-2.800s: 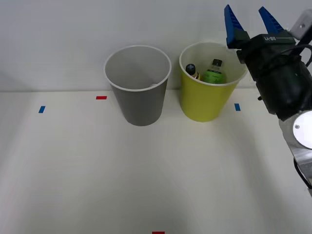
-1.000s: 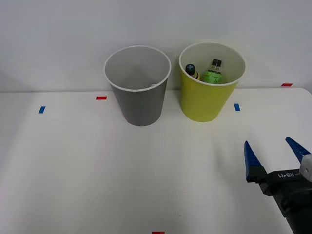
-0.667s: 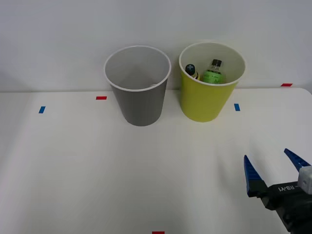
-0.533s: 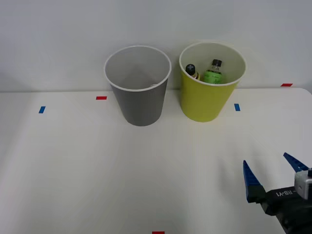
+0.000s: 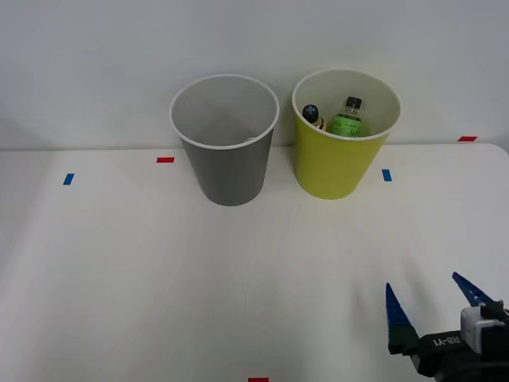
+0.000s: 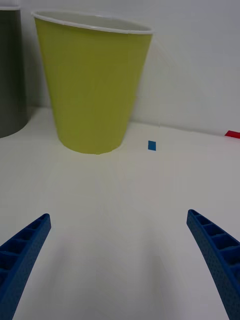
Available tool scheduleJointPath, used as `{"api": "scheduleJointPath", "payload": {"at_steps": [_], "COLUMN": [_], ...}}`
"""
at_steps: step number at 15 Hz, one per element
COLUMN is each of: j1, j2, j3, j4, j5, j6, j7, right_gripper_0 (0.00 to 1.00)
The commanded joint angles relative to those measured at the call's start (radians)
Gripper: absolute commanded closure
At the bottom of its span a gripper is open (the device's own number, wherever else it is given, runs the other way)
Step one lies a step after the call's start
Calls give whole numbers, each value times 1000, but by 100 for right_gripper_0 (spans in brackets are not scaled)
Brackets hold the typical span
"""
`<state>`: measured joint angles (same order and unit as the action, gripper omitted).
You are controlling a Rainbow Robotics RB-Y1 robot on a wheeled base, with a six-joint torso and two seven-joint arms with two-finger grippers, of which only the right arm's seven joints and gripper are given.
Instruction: Put cans in the gray bin, plastic bottles in the light green bin
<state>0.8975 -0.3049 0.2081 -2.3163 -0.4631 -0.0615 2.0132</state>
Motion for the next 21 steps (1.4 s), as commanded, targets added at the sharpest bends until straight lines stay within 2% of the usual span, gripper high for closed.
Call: {"api": "scheduleJointPath", "payload": {"at_steps": [1,6,11,13,18,21], "j1": [-34,-35,12,26,57,61], "j2": [-17,67,182,208,216,210], "j3": [57,62,7,5,2,10], "j4": [152,373,410,410,410,410], "j5": [189,452,684,745,773,856], "j6": [-193,-458,-509,-509,-509,-511], "j7": [-218,-496,-745,-830,-857,-866], "right_gripper_0": [7,7,7,7,7,7]}}
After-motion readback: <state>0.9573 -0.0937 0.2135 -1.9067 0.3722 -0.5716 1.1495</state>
